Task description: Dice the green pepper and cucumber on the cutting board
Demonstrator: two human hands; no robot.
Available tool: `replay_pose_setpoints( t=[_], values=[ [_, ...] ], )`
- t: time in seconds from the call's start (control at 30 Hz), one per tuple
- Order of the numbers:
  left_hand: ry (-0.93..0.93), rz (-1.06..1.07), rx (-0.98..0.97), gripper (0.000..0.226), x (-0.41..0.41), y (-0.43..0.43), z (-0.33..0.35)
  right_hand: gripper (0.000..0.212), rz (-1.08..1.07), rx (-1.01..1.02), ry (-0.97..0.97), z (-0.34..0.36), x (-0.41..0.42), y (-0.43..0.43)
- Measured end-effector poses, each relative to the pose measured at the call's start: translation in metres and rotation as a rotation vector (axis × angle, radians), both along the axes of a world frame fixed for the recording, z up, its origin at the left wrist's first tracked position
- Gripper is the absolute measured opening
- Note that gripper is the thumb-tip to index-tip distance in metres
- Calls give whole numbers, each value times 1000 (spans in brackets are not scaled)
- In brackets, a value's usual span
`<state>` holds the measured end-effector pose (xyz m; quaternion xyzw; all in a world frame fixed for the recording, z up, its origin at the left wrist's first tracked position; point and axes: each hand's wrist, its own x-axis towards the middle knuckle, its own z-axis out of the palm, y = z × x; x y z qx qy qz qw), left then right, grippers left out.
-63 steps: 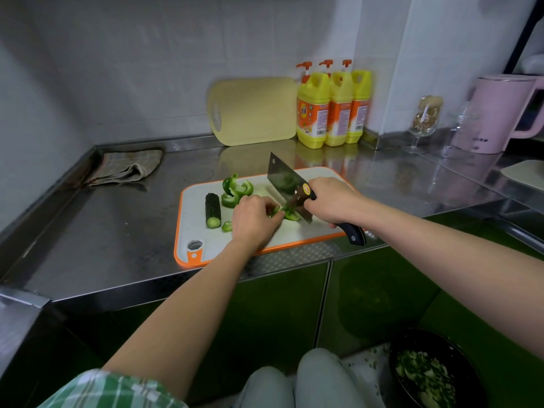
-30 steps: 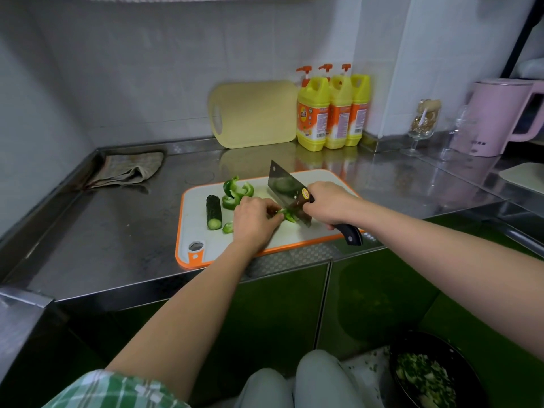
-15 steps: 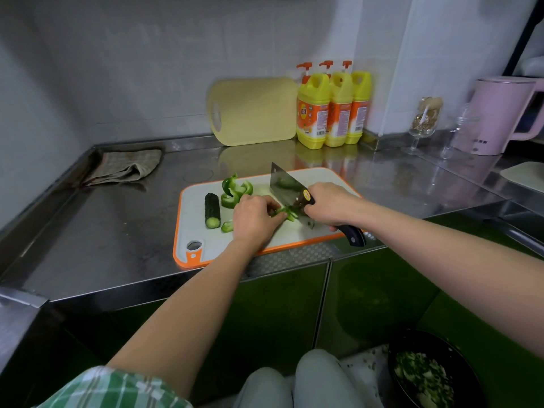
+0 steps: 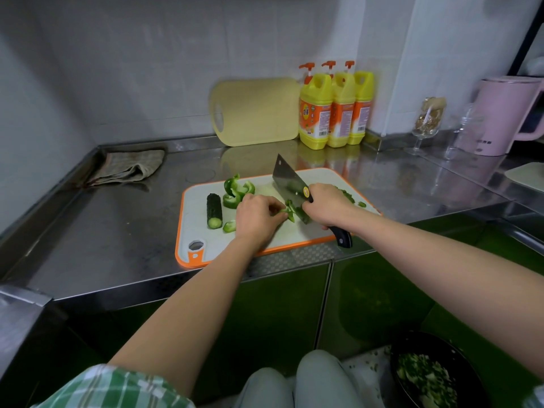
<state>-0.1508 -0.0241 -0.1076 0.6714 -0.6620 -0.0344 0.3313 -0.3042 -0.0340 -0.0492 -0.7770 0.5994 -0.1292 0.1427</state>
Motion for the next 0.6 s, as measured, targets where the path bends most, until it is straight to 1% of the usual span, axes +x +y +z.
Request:
replay_pose_setpoints(
  t=[0.07, 0.13, 0.23, 0.4, 0.5, 0.6],
  values=[
    [-16, -8, -10, 22, 2, 0, 0, 11, -19, -20, -80, 2, -6, -1],
    [-25, -1, -35, 23, 5, 2, -1, 11, -4, -5, -96, 11, -10, 0],
    [-12, 18, -63, 20, 5, 4, -1, 15, 47, 72, -8, 23, -11, 9],
    [-10, 25, -70, 10, 1, 6, 0, 12, 73, 124, 105, 24, -4, 21],
    [2, 28, -64, 9, 0, 5, 0, 16, 60, 112, 117, 23, 0, 23],
    [6, 29, -56, 9, 0, 5, 0, 14, 49, 130, 113, 22, 4, 21]
  ],
)
